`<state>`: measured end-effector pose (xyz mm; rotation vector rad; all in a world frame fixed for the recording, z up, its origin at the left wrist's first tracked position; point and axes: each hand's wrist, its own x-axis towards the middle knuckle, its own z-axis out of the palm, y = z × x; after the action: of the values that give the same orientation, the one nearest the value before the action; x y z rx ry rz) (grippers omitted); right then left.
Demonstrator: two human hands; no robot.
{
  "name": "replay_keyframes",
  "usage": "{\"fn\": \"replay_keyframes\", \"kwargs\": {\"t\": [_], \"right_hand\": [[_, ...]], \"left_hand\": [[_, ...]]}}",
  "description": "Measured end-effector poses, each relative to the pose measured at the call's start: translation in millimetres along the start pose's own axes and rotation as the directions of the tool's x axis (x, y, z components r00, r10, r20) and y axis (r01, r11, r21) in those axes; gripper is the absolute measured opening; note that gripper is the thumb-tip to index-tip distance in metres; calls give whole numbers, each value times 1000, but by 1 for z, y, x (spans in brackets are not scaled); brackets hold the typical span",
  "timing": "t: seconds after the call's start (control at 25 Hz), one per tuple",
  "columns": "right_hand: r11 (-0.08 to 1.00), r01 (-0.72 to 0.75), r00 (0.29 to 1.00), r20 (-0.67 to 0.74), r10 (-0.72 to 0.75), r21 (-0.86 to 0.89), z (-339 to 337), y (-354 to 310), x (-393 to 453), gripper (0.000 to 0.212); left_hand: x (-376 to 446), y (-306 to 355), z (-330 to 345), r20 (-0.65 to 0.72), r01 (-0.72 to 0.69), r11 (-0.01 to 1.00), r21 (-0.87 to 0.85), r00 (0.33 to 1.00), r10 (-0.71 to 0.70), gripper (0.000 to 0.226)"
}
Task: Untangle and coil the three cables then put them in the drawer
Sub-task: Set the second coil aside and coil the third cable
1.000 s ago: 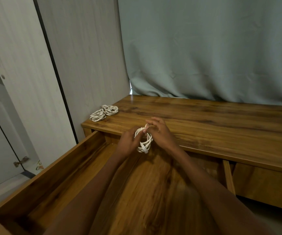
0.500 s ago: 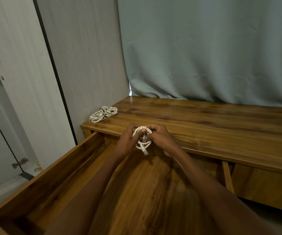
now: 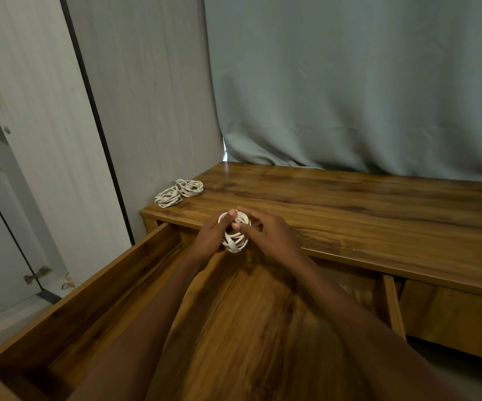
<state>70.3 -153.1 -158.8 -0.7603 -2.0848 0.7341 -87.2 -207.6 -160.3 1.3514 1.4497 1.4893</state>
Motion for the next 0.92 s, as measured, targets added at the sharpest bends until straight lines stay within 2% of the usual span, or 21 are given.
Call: {"fn": "replay_keyframes", "kwargs": {"t": [0.04, 0.12, 0.24, 0.36, 0.48, 0.56, 0.64, 0.72, 0.8, 0.92], "right_hand": [[984, 47, 998, -39, -55, -175, 2, -1, -3, 47], [932, 111, 990, -47, -135, -345, 5, -3, -6, 45], [922, 121, 989, -32, -143, -367, 5, -1, -6, 42], [942, 75, 995, -40, -93, -328, 6, 3, -4, 37], [978, -19, 998, -55, 7, -206, 4, 4, -1, 33], [991, -94, 995, -46, 90, -93, 3, 5, 0, 33], [980, -191, 981, -31, 194, 62, 4, 9, 2, 34], [912, -298, 952, 22, 305, 280, 5, 11, 4, 33], [822, -373, 925, 98, 368, 430, 2, 12, 6, 32], [760, -385, 918, 132, 374, 523, -3, 7, 5, 31]], "left_hand": [[1, -2, -1, -3, 3, 1000, 20, 1000, -3, 35], [1, -3, -3, 1, -13, 997, 80, 1000, 13, 36], [2, -2, -6, 77, -76, 983, 166, 995, 63, 33], [0, -1, -12, 233, -89, 972, 216, 972, 38, 24], [-1, -2, -14, 352, -137, 954, 266, 935, 36, 9], [2, -3, -12, 387, -208, 928, 310, 919, 76, 10], [6, -5, -12, 392, -278, 862, 424, 914, 102, 6], [9, -11, -13, 358, -324, 752, 574, 925, 125, 22], [10, -18, -13, 338, -369, 670, 645, 923, 183, 36], [10, -18, -10, 326, -406, 669, 622, 912, 249, 30]]}}
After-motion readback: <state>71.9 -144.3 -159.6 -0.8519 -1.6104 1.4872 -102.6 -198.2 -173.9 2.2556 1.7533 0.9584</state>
